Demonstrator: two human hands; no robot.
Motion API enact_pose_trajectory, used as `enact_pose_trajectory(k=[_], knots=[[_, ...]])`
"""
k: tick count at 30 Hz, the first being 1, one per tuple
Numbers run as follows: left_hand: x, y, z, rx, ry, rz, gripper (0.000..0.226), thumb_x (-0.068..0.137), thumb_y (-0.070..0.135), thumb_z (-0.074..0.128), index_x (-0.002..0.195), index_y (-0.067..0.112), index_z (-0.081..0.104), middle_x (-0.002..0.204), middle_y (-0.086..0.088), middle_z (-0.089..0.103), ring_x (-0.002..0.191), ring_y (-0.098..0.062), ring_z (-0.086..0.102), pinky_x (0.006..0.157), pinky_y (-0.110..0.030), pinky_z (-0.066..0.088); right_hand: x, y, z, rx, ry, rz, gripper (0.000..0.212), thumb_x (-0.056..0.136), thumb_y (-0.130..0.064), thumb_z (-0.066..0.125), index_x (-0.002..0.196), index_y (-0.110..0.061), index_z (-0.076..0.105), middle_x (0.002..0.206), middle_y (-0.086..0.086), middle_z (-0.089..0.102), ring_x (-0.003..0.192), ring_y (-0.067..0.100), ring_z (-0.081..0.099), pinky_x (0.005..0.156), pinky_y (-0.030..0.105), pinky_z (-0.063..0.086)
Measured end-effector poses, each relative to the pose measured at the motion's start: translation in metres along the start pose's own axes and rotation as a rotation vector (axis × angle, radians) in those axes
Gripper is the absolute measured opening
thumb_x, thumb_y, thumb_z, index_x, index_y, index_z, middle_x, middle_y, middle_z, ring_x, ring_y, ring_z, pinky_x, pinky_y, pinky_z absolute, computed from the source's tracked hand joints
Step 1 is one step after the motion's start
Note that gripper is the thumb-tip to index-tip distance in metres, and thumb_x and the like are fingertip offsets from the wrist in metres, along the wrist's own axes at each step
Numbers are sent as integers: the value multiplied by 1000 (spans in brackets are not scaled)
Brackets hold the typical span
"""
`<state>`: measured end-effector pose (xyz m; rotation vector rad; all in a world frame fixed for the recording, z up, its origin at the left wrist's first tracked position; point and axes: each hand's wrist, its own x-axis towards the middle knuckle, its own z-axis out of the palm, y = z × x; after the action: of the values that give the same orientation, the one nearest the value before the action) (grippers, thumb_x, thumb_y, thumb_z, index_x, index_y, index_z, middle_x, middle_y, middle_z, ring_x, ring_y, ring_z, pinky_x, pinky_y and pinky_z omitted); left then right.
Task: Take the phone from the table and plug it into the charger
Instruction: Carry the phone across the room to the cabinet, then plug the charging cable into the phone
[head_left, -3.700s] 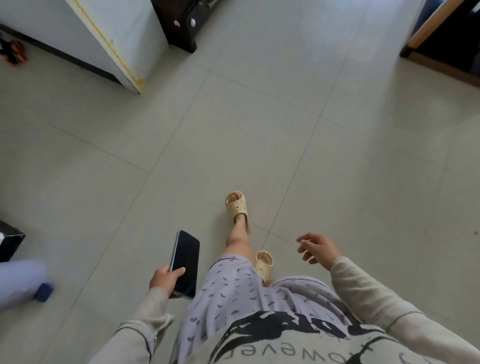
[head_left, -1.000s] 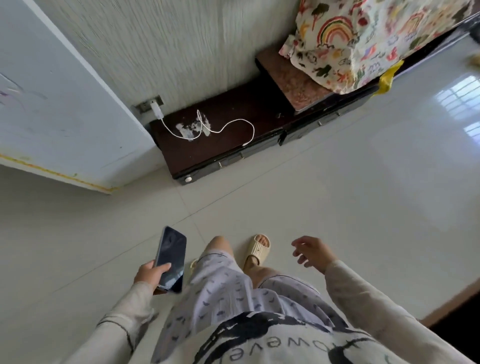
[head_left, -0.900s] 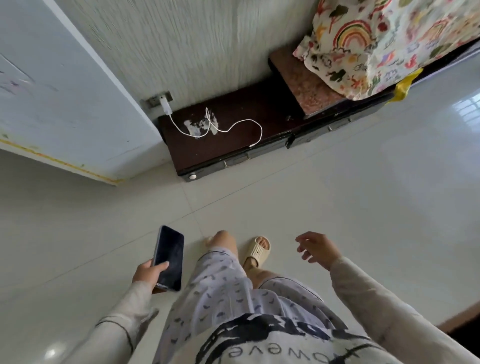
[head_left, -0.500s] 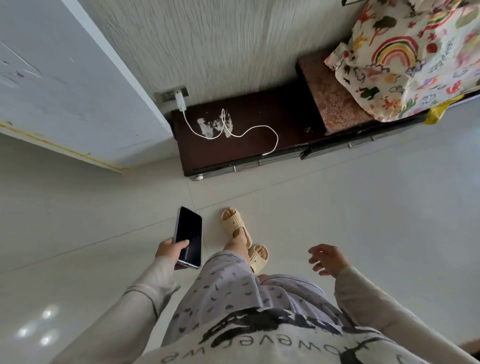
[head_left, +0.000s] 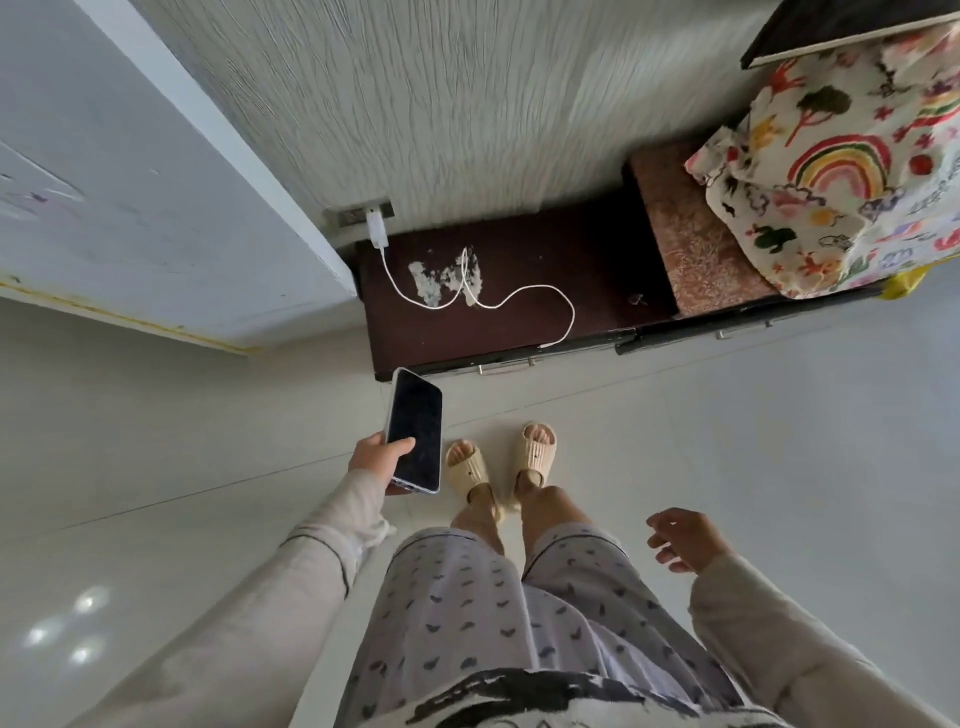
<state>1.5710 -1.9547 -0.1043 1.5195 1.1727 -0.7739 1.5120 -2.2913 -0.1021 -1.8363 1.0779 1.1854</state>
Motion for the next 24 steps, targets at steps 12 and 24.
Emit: enact_pose_trajectory(k=[12, 24], knots=[[46, -24, 20, -359, 76, -233, 40, 89, 5, 53, 127, -5, 48, 105, -15, 51, 89, -33, 53, 71, -44, 49, 77, -101, -13, -208, -96, -119, 16, 91, -1, 41, 90, -7, 55, 60, 6, 51, 48, 17, 42, 45, 23, 31], [143, -2, 97, -458, 50, -208, 24, 89, 11, 53, 112, 4, 51, 92, -13, 57, 96, -34, 55, 64, -34, 51, 233, -172, 19, -385, -88, -253, 24, 90, -1, 40, 96, 1, 64, 65, 8, 55, 49, 15, 47, 42, 19, 41]])
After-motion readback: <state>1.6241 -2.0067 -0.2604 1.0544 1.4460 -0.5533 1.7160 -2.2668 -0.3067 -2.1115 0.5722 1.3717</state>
